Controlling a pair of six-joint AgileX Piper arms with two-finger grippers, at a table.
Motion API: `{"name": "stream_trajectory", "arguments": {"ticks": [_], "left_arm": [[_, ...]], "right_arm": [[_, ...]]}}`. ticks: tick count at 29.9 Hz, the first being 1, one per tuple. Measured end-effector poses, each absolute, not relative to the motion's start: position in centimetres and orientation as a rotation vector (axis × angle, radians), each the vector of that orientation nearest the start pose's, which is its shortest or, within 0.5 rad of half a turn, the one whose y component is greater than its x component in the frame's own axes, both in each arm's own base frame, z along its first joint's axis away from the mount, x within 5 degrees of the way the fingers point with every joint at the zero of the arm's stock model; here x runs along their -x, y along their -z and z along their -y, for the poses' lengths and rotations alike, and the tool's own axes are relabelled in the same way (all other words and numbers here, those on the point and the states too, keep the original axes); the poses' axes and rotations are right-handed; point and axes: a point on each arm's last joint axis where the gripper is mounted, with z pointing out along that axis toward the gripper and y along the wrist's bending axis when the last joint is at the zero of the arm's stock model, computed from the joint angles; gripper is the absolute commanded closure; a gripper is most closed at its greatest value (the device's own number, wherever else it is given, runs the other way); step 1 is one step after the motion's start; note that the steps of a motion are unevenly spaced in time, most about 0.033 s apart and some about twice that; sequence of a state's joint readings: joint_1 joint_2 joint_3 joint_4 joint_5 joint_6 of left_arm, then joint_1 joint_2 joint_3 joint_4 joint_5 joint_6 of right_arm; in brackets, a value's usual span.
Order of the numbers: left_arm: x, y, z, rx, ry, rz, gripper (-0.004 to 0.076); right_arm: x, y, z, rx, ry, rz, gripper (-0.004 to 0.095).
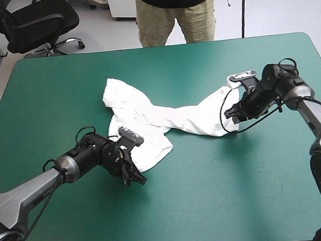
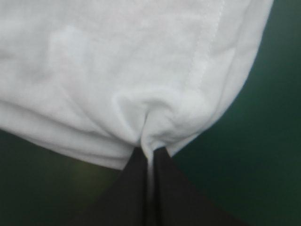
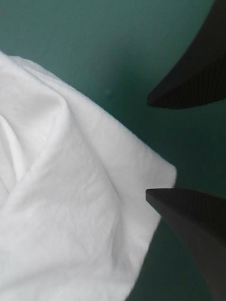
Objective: Fold the cloth
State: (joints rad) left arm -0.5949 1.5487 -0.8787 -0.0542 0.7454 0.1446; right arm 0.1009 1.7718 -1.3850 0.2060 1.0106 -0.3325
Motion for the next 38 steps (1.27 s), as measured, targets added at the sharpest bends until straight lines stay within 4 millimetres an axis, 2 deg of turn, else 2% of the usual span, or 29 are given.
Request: {"name": "stream_trajectory", "arguments": {"ticks": [4,6,8,11,12,17,20,23,26,33,38], "left_arm": [[-22.6,-19.8,15.7,-1.004,0.138,-2.733,0.0741],[-22.6,-19.8,15.7,-1.004,0.138,-2.733,0.0741],[-22.6,-19.8,15.7,-1.004,0.138,-2.734,0.0741],[-22.6,-19.8,15.7,-1.004,0.138,-2.734,0.0741],[-22.6,-19.8,15.7,-1.001,0.138,-2.735,0.0741],[-22.7,-19.9,15.7,-0.99,0.135,-2.733,0.0741],[-22.6,-20.5,15.5,-0.963,0.128,-2.708,0.0741],[-22.6,-21.2,15.2,-0.94,0.094,-2.693,0.0741],[-22.8,-24.3,14.8,-0.916,0.047,-2.608,0.0741],[-23.5,-36.3,13.5,-0.829,-0.093,-2.287,0.0741],[-22.6,-45.7,11.5,-0.705,-0.199,-2.057,0.0741]], "right_arm": [[-37.2,-22.5,-5.5,0.473,-0.252,-2.856,0.0423],[-37.5,-21.5,-5.6,0.462,-0.273,-2.876,0.0475],[-37.7,-21.4,-5.7,0.46,-0.288,-2.872,0.059],[-37.8,-21.2,-5.8,0.49,-0.312,-2.862,0.0889],[-37.8,-21.2,-5.9,0.498,-0.331,-2.858,0.0918],[-37.8,-21.0,-6.3,0.537,-0.399,-2.844,0.0918],[-37.4,-21.8,-6.4,0.547,-0.412,-2.83,0.092],[-36.3,-24.9,-6.3,0.558,-0.403,-2.761,0.0921],[-34.4,-29.2,-6.2,0.564,-0.38,-2.651,0.0921],[-29.3,-39.8,-5.8,0.591,-0.326,-2.366,0.0921],[-25.7,-47.5,-5.8,0.61,-0.309,-2.133,0.0921]]}}
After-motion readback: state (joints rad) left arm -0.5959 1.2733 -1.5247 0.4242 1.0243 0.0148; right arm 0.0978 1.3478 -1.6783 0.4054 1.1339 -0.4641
